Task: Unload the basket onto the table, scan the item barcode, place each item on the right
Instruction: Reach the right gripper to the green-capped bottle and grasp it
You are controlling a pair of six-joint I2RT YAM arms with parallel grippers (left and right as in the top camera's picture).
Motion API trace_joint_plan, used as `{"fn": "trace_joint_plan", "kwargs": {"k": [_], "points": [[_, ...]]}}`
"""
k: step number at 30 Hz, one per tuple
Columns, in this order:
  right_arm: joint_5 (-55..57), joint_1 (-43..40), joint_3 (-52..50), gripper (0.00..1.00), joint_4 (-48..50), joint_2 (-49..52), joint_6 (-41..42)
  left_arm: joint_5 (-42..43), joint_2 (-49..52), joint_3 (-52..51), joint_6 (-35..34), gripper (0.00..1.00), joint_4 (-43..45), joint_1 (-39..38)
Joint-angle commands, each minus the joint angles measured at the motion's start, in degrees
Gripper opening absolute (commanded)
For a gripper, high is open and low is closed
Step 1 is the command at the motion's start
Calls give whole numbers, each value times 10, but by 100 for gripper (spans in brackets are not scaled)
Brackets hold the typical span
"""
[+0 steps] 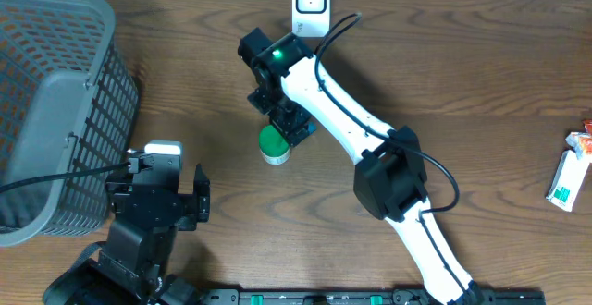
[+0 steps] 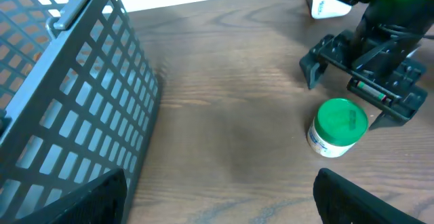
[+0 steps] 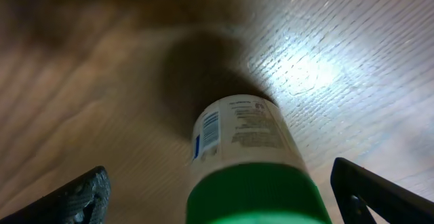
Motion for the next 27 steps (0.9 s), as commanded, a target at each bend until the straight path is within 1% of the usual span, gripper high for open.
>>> {"fn": "trace_joint_plan", "kwargs": {"k": [1, 15, 16, 17, 18, 19, 23, 26, 27], "points": [[-21, 13, 4, 99, 0, -2, 14, -5, -2, -1, -3, 88, -1, -2], [1, 41, 3, 99, -17, 15, 14, -5, -2, -1, -3, 88, -1, -2], [4, 41, 3, 94, -19, 16, 12, -5, -2, -1, -3, 88, -1, -2], [8, 41, 2, 85, -19, 18, 10, -5, -2, -1, -3, 88, -1, -2], [10, 41, 2, 80, -20, 20, 6, -5, -2, -1, -3, 88, -1, -2], [9, 41, 2, 76, -21, 20, 3, -5, -2, -1, -3, 88, -1, -2], [11, 42, 1, 66, -27, 22, -24, -5, -2, -1, -3, 88, -1, -2], [23, 43, 1, 63, -33, 22, -67, -5, -2, -1, -3, 88, -1, -2], [34, 43, 1, 63, -38, 22, -94, -5, -2, -1, -3, 88, -1, -2]]}}
